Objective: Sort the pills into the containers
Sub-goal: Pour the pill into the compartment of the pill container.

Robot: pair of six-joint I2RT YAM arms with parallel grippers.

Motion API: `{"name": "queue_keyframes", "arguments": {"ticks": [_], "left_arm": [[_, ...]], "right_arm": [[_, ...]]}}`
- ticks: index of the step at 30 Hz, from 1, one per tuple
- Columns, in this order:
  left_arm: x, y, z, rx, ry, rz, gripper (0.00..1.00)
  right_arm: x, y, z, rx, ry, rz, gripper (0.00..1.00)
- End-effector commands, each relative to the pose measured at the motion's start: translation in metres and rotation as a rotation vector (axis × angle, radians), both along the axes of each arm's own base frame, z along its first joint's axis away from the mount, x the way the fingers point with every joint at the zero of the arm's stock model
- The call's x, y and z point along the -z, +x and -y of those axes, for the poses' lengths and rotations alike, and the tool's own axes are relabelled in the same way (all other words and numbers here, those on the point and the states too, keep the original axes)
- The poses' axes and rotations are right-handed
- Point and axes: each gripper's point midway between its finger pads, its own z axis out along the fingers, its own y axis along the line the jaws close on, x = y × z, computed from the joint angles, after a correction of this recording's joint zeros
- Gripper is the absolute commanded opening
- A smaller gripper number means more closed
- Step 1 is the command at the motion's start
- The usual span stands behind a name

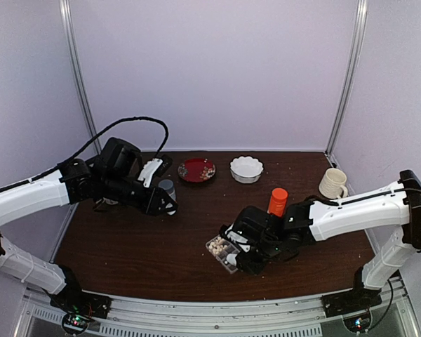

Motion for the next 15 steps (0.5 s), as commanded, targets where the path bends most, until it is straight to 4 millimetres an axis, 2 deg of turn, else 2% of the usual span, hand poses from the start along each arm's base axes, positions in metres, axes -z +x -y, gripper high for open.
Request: {"name": "queue_keyframes", "arguments": {"ticks": [1,3,5,9,12,15], "left_arm": [[-0.011,0.001,0.006,0.012,-0.034,0.025,0.00],[-0.010,0.001,0.005,0.009,-0.033,0.025,0.00],[-0.010,0.000,0.004,0.008,-0.031,0.023,0.00],[-0.011,0.001,0.006,0.012,-0.034,0.026,0.00],[-0.011,0.001,0.005,0.009,-0.032,0.026,0.00],[-0.011,0.001,0.006,0.010,-0.034,0.024,0.00]], "right_arm": [[-0.014,0.000,-0.011,-0.002,0.091,0.012,0.00],[-0.016,0.005,-0.008,0.020,0.102,0.043,0.00],[-0.010,0.007,0.000,0.027,0.020,0.043,0.00],[-0.013,0.000,-0.011,0.004,0.093,0.011,0.00],[-0.006,0.006,0.000,0.019,-0.001,0.026,0.00],[-0.014,-0.001,-0.013,-0.006,0.098,0.002,0.00]]}}
